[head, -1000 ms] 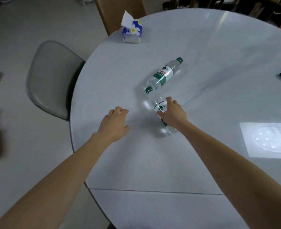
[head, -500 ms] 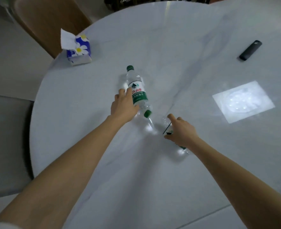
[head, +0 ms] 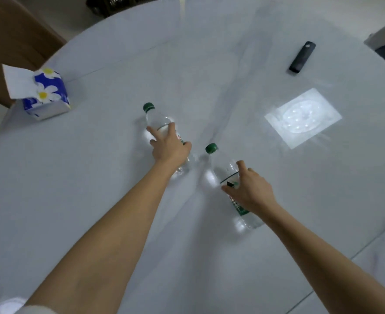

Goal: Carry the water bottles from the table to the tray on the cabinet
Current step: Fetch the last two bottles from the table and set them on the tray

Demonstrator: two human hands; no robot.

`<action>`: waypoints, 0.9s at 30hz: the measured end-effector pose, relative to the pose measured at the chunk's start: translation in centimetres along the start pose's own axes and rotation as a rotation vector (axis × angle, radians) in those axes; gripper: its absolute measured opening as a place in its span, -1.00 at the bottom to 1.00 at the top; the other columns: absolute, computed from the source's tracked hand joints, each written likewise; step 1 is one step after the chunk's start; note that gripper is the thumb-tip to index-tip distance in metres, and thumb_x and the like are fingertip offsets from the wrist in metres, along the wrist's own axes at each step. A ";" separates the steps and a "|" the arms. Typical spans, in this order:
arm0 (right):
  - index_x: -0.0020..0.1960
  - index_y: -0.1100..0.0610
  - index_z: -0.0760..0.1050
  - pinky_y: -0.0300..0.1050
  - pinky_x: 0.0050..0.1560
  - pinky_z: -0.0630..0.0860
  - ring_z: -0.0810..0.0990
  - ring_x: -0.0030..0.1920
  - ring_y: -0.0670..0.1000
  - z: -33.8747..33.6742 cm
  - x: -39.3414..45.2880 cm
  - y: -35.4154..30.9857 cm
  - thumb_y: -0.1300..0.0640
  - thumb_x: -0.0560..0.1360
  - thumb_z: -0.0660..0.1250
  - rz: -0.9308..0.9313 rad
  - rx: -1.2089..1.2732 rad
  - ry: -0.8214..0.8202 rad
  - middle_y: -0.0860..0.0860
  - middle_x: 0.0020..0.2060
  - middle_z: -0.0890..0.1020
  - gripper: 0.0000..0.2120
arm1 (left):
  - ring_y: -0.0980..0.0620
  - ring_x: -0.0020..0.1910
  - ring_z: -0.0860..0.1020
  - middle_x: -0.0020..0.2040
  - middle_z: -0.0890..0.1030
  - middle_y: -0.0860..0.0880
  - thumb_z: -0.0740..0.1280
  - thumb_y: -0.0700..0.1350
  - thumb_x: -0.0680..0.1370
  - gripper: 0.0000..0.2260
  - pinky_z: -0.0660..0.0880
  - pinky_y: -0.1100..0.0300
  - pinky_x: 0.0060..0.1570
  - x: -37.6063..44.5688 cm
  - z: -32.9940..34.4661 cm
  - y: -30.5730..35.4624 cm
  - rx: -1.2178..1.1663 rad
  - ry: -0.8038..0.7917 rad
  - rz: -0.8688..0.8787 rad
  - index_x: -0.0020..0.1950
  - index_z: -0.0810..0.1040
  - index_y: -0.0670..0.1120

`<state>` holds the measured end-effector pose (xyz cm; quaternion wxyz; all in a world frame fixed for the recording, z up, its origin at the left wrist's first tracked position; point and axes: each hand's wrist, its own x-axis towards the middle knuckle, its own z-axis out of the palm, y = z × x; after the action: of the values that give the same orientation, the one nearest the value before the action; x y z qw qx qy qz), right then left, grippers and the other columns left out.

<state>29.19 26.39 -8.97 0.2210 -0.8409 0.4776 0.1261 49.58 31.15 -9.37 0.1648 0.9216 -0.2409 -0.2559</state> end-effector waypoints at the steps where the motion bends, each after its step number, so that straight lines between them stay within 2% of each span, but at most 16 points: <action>1: 0.32 0.07 0.21 -0.05 -0.16 0.36 0.56 0.04 0.23 -0.1 0.2 0.2 -0.18 0.47 0.31 0.014 0.018 0.016 0.12 0.07 0.53 -0.43 | -0.33 0.31 0.29 0.53 -0.16 -0.26 0.32 -0.04 0.47 -0.41 0.41 -0.01 0.15 -0.8 0.3 -0.1 0.018 -0.027 0.039 0.47 0.20 0.09; 5: 0.33 0.10 0.22 -0.04 -0.15 0.34 0.56 0.04 0.24 -0.2 -0.1 0.8 -0.17 0.49 0.28 0.047 0.068 0.028 0.13 0.07 0.52 -0.45 | -0.32 0.38 0.24 0.55 -0.24 -0.16 0.34 -0.04 0.47 -0.32 0.38 -0.05 0.25 -5.8 1.1 -1.8 0.080 -0.211 0.214 0.51 0.10 0.18; 10: 0.31 0.12 0.21 -0.05 -0.18 0.34 0.55 0.04 0.24 0.8 -3.4 1.6 -0.15 0.51 0.26 0.037 0.071 -0.008 0.14 0.07 0.52 -0.47 | -0.26 0.42 0.26 0.57 -0.27 -0.03 0.34 -0.08 0.45 -0.09 0.44 -0.08 0.24 -12.2 2.6 -3.9 0.156 -0.421 0.293 0.53 -0.27 0.26; 12: 0.31 0.13 0.21 -0.06 -0.18 0.33 0.55 0.04 0.23 1.5 -5.4 2.2 -0.14 0.51 0.26 0.054 0.093 -0.022 0.14 0.06 0.51 -0.48 | -0.22 0.39 0.31 0.58 -0.22 -0.02 0.29 -0.07 0.49 -0.13 0.46 -0.03 0.15 -14.7 3.8 -3.9 0.203 -0.356 0.257 0.54 -0.29 0.21; 14: 0.31 0.13 0.21 -0.06 -0.18 0.33 0.55 0.04 0.23 2.2 -7.3 2.9 -0.15 0.51 0.26 0.074 0.111 -0.024 0.14 0.06 0.52 -0.47 | -0.20 0.34 0.35 0.59 -0.15 -0.04 0.26 -0.01 0.54 -0.21 0.47 -0.02 0.08 -16.7 5.1 -3.7 0.255 -0.221 0.220 0.56 -0.24 0.16; 17: 0.31 0.13 0.20 -0.06 -0.18 0.32 0.56 0.04 0.23 3.1 -9.7 4.0 -0.15 0.49 0.28 0.092 0.117 -0.037 0.13 0.06 0.51 -0.45 | -0.16 0.26 0.41 0.54 0.05 -0.11 0.23 0.12 0.57 -0.27 0.50 -0.01 0.02 -18.4 6.7 -4.0 0.319 -0.034 0.192 0.57 -0.18 0.15; 20: 0.32 0.13 0.19 -0.06 -0.19 0.33 0.56 0.03 0.23 3.6 -11.1 4.9 -0.13 0.48 0.30 0.073 0.124 -0.061 0.13 0.05 0.51 -0.44 | -0.19 0.21 0.42 0.36 0.30 -0.17 0.26 0.08 0.58 -0.29 0.47 -0.02 0.05 -19.0 7.4 -4.1 0.175 -0.010 0.133 0.57 -0.14 0.18; 24: 0.32 0.13 0.20 -0.05 -0.17 0.36 0.55 0.03 0.24 3.5 -13.2 6.7 -0.11 0.49 0.30 0.050 0.164 -0.088 0.15 0.06 0.51 -0.46 | -0.22 0.26 0.42 0.32 0.34 -0.21 0.28 0.00 0.57 -0.26 0.41 -0.02 0.25 -21.3 7.0 -5.3 -0.184 -0.154 0.044 0.56 -0.16 0.21; 27: 0.30 0.13 0.21 -0.06 -0.17 0.36 0.55 0.00 0.22 3.0 -16.0 9.3 -0.12 0.48 0.33 0.055 0.226 -0.080 0.15 0.03 0.54 -0.46 | -0.16 0.19 0.50 0.37 0.35 -0.17 0.31 -0.04 0.57 -0.26 0.47 -0.08 0.23 -24.4 5.7 -5.9 -0.322 -0.202 0.081 0.55 -0.12 0.25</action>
<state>13.04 35.71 -7.14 0.3299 -0.7915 0.5025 0.1107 30.17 47.93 -6.95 0.2953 0.8424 -0.2492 -0.3756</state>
